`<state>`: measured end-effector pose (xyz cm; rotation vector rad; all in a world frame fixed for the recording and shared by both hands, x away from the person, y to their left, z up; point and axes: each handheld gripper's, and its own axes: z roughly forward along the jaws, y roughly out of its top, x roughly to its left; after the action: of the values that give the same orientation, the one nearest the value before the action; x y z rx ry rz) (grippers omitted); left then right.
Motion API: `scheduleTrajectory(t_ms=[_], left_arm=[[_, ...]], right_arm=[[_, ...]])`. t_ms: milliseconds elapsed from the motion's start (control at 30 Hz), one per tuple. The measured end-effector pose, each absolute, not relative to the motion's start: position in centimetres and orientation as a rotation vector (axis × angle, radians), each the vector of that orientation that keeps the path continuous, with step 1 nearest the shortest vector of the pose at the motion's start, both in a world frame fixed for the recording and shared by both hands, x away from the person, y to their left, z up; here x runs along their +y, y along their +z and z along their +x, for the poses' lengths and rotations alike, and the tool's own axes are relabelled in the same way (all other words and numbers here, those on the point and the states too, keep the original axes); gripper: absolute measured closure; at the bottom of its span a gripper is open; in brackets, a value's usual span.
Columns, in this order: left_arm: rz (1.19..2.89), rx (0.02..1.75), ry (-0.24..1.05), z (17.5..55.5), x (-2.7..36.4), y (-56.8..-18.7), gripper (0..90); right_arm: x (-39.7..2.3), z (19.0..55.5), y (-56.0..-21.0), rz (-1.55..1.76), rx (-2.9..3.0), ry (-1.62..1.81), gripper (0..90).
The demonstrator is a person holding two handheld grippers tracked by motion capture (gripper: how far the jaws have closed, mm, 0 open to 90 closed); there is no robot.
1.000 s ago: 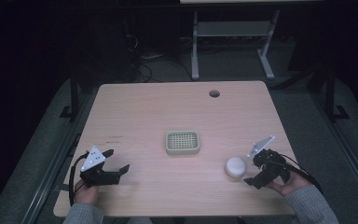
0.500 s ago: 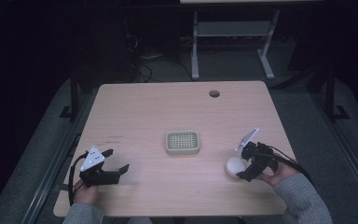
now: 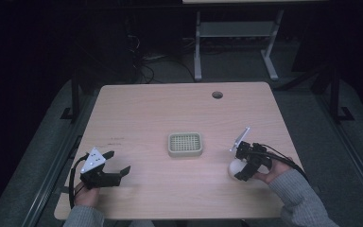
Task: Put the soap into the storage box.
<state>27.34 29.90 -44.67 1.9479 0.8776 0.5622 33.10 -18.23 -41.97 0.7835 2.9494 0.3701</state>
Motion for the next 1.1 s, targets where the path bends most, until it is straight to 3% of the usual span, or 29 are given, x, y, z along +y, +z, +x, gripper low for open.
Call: scheduleTrajectory(t_ms=[1100], left_arm=[[1.942,0.878,0.562,27.3,29.9,-44.6,12.8]], right_arm=[[-16.6,33.7,-43.9,0.739,2.994,0.207,22.7]])
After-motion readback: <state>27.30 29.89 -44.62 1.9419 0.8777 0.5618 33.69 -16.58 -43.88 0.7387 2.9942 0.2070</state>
